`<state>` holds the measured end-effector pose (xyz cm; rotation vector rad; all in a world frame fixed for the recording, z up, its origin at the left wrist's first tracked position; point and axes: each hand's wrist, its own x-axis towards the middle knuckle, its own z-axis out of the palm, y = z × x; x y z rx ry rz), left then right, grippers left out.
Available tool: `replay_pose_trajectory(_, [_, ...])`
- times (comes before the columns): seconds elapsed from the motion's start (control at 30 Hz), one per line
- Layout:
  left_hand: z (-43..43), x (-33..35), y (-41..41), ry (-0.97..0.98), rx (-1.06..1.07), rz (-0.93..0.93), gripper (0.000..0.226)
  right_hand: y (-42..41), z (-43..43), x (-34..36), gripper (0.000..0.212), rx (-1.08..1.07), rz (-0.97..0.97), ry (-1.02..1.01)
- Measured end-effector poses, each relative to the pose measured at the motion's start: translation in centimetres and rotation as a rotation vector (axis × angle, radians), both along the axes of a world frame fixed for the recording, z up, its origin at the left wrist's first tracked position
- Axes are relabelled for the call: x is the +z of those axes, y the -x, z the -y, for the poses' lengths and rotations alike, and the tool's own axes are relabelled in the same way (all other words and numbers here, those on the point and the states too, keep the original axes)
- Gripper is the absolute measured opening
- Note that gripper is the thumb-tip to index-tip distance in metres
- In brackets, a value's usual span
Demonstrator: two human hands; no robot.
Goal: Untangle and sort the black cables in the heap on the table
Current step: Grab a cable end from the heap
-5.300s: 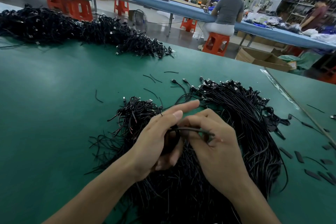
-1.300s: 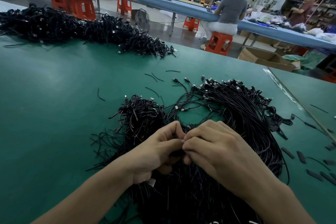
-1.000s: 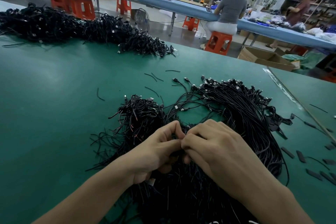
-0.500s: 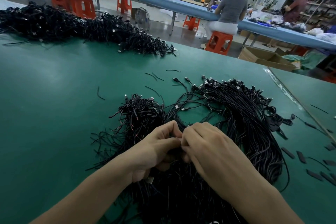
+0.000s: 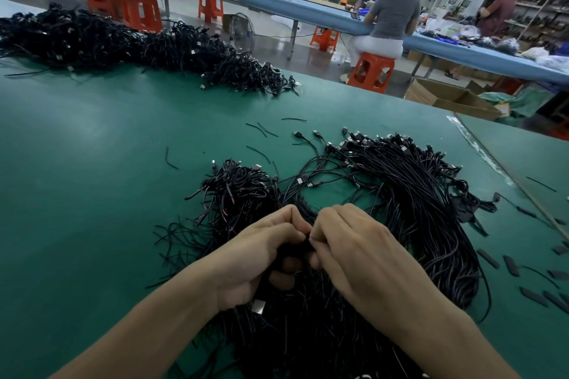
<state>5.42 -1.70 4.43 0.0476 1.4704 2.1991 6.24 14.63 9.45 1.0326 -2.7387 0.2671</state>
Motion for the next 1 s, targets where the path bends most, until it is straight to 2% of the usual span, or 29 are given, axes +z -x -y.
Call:
replay_pose_trajectory(0.13, [-0.3,-0.1,-0.1,0.002,0.010,-0.029,0.027,0.4,-0.1,-0.3,0.027,-0.042,0.083,0.122])
replay_pose_trajectory(0.23, [-0.5,-0.3,-0.1,-0.028,0.060,-0.047,0.028,0.5,0.0,-0.6,0.017,-0.090,0.065,0.227])
replay_pose_trajectory(0.33, [-0.9,-0.3,-0.2,-0.104,0.118,-0.066,0.012,0.6,0.2,-1.0,0.025,-0.136,0.036,0.343])
replay_pose_trajectory(0.43, [-1.0,-0.5,-0.1,-0.109,0.168,-0.118,0.026,0.8,0.4,-1.5,0.034,-0.154,-0.029,0.395])
replay_pose_trajectory(0.5, [-0.9,-0.7,0.0,0.014,0.161,-0.204,0.036,0.8,0.6,-1.7,0.033,-0.141,-0.072,0.407])
replay_pose_trajectory(0.57, [-0.7,-0.9,0.2,0.179,0.180,-0.327,0.036,0.9,0.7,-1.7,0.029,-0.098,-0.108,0.399])
replay_pose_trajectory(0.67, [0.1,-1.3,0.7,0.558,0.338,-0.514,0.038,1.0,0.4,-1.8,0.025,-0.013,-0.160,0.378])
replay_pose_trajectory(0.7, [0.3,-1.4,0.8,0.597,0.352,-0.527,0.037,1.2,0.3,-1.8,0.024,0.009,-0.178,0.374])
replay_pose_trajectory(0.77, [0.2,-1.4,0.8,0.579,0.323,-0.488,0.038,1.4,0.1,-2.0,0.019,0.040,-0.220,0.387])
replay_pose_trajectory(0.83, [-0.1,-1.2,0.6,0.461,0.286,-0.418,0.035,1.4,0.3,-2.4,0.024,0.044,-0.255,0.455])
replay_pose_trajectory(0.9, [-0.5,-1.2,0.5,0.267,0.266,-0.360,0.030,1.4,0.6,-2.8,0.031,-0.007,-0.265,0.585])
replay_pose_trajectory(1.0, [-0.8,-0.8,0.4,0.083,0.290,-0.306,0.017,1.0,1.2,-3.3,0.031,-0.122,-0.186,0.834])
